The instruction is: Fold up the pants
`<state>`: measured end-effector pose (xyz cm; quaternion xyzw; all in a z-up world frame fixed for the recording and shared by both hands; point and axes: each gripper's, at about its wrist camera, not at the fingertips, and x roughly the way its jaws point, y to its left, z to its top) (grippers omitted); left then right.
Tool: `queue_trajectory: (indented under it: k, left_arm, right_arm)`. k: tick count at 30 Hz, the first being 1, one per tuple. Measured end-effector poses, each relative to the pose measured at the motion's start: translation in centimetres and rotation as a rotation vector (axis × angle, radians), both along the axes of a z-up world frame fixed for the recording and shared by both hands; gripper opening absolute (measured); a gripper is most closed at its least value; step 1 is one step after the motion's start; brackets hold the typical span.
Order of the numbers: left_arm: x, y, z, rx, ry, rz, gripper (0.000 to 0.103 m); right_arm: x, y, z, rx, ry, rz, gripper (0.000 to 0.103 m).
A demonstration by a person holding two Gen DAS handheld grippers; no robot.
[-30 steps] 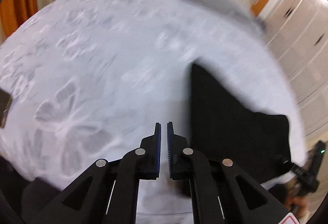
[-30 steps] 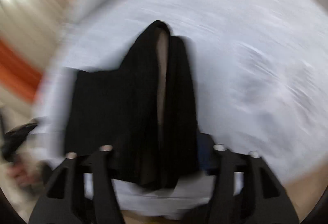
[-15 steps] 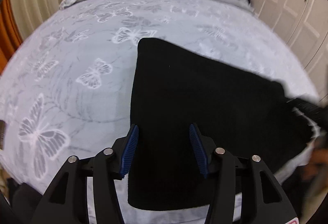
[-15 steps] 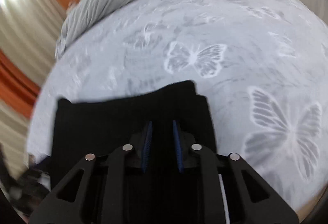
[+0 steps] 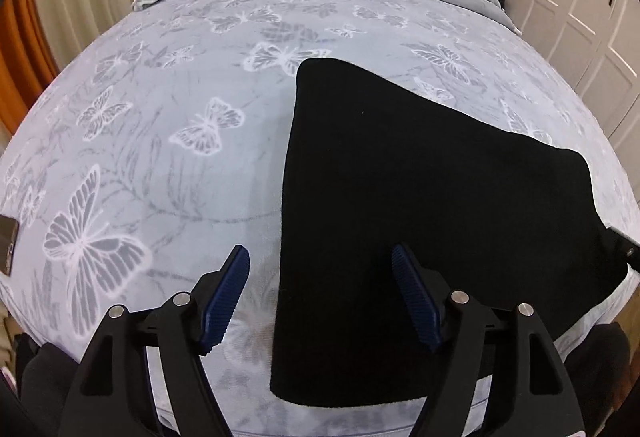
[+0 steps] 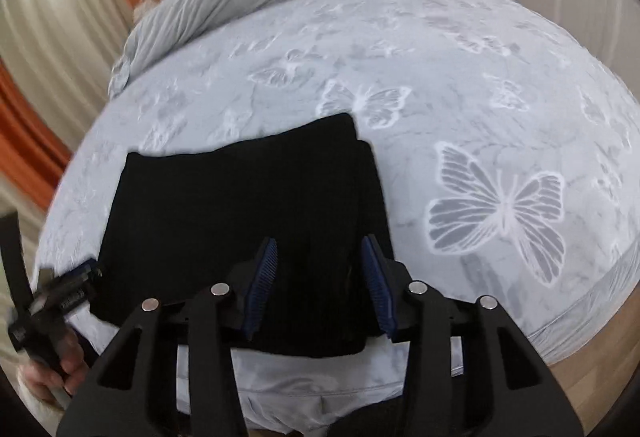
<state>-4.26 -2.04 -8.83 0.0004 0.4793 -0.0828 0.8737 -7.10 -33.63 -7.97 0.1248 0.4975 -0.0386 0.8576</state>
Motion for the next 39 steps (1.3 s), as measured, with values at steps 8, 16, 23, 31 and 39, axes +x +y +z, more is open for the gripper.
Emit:
queue_trajectory:
  k: [8,16,23,31,39]
  left_arm:
    - [-0.6,1.4,1.5,-0.118,0.026,-0.026,0.083]
    - [3.9,6.2,-4.2,-0.475,0.249,0.133,0.091]
    - [2.8,5.6,0.7,-0.571,0.171,0.007,0.017]
    - [-1.8,8.0,-1.4,-0.344,0.204,0.06,0.042]
    - [-1.1,5.5,-2.8,-0.428,0.227,0.03,0.089]
  right_arm:
    - [-1.0,-1.6,1.2,0.109,-0.037,-0.065,0.09]
    - [1.2,-2.5,-3.8,0.331,0.019,-0.086,0.091]
    - [-0.7,-0.4,2.7,0.428,-0.126,0.019,0.034]
    - [-2.8,0.5,-2.9,0.352,0.006,-0.018,0.077]
    - [-1.9,1.2,-2.4,0.35,-0.003,-0.021,0.082]
